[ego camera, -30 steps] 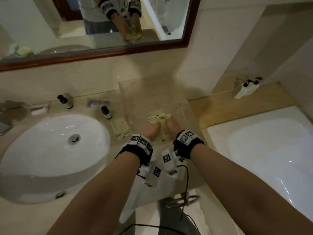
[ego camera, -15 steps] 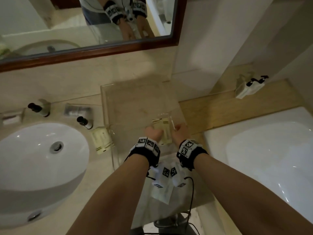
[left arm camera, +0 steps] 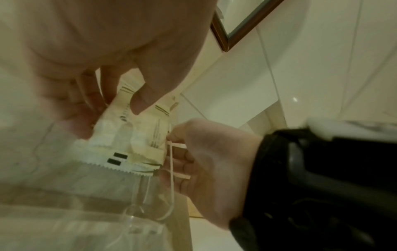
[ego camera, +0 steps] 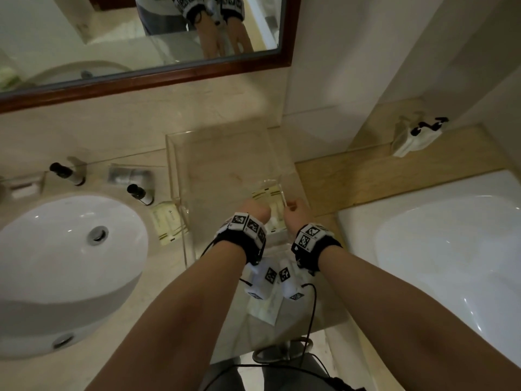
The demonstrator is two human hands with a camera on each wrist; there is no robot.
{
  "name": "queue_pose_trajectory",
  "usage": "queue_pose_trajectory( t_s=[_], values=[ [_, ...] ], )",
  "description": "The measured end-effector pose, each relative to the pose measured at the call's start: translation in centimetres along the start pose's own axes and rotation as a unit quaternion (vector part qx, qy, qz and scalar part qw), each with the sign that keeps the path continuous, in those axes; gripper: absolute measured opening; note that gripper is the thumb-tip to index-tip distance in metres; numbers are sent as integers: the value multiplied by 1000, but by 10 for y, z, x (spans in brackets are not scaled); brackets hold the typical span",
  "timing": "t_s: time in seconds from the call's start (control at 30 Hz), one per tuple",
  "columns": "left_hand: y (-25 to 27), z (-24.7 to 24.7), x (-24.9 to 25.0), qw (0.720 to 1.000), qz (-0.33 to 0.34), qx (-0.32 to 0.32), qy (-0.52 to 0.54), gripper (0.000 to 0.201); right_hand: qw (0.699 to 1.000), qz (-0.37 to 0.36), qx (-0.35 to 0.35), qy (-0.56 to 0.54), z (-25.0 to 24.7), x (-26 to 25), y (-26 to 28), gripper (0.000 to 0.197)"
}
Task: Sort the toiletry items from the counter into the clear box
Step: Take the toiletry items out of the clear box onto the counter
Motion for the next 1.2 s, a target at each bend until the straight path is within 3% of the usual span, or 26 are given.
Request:
queue_pose_trajectory(
  t_s=[0.13,0.2,0.3,0.37,0.43,0.5,0.6,0.67,0.77,0.83,0.93,1.03,1.2],
  values=[
    [11,-14,-11,996,23,52,72,27,998,6,40,-57,-9,8,2,25],
    [25,-39,-32,981,26,123,148,32,997,-3,52,-52,-14,9,3,25],
    [47,-93,-79,949,4,248,196,23,994,-86,61,-6,-16,-16,9,22],
    [51,-118,-123,930,-46,291,220,28,984,-166,57,21,-8,-48,22,18],
    [47,-133,-164,926,-112,297,205,36,968,-244,31,41,8,-78,40,14],
    [37,-134,-184,942,-160,255,147,43,944,-317,-41,78,33,-95,63,11],
    [18,-127,-187,960,-173,207,74,52,891,-373,-161,200,69,-81,94,10],
    [9,-122,-183,966,-160,199,35,58,883,-356,-176,249,71,-59,100,9],
    [11,-117,-182,967,-145,208,31,64,894,-319,-139,283,57,-35,97,17],
    [14,-119,-187,964,-156,206,-62,69,894,-295,-127,311,51,-21,95,20],
    [6,-112,-189,971,-104,171,-132,66,887,-239,-140,369,48,3,95,20],
    [8,-113,-192,978,-113,156,-80,48,890,-207,-127,386,45,18,98,31],
    [17,-121,-195,974,-153,166,-24,63,865,-164,-128,457,57,37,111,61]
  ],
)
Point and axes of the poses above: each hand's wrist, its own y-axis away from the middle knuckle, its own z-axis out of the palm, x = y × z, the point moved 10 cm from there along -y, towards the middle knuckle, and after that the axes turned 6 degrees about -y, right-handed, at the moved point
